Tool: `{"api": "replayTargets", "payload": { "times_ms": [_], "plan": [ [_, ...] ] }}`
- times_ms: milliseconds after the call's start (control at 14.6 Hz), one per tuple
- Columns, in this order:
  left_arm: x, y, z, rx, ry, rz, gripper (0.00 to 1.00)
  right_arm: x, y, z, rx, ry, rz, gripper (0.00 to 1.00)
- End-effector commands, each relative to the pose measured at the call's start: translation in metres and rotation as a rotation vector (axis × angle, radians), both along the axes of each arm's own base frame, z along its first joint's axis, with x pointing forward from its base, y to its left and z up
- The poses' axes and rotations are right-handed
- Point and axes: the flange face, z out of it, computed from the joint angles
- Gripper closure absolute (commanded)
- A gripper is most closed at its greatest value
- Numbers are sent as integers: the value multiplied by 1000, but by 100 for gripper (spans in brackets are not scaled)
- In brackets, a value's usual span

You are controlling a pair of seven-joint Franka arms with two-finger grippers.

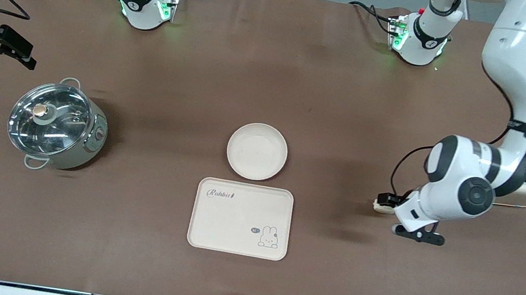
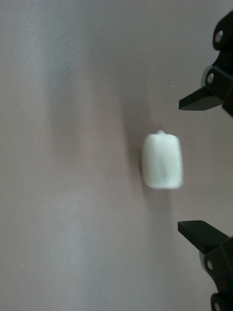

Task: Place bun in plate and plate on tray
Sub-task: 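Reach the left gripper down to the cream bun and grasp it, then carry the bun with the left gripper over the white plate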

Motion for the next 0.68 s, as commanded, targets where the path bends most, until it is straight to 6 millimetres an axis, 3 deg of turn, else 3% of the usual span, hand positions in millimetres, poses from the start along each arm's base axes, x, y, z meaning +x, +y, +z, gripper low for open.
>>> {"api": "replayTargets", "payload": {
  "times_ms": [0,137,274,342,616],
  "plan": [
    [-9,3,-24,-23,-46,1,0,3,2,-4,15,-4,6,0],
    [-18,9,-44,-25,-69,-8,0,4,1,-4,15,-2,5,0],
    [-21,10,-50,-26,-67,-14,2,4,1,-4,15,-2,3,0],
    [-23,13,-53,-25,-62,-13,10,4,0,-4,15,-2,2,0],
    [-30,8,-60,-34,-42,-31,67,4,0,-4,15,-2,3,0]
  ]
}}
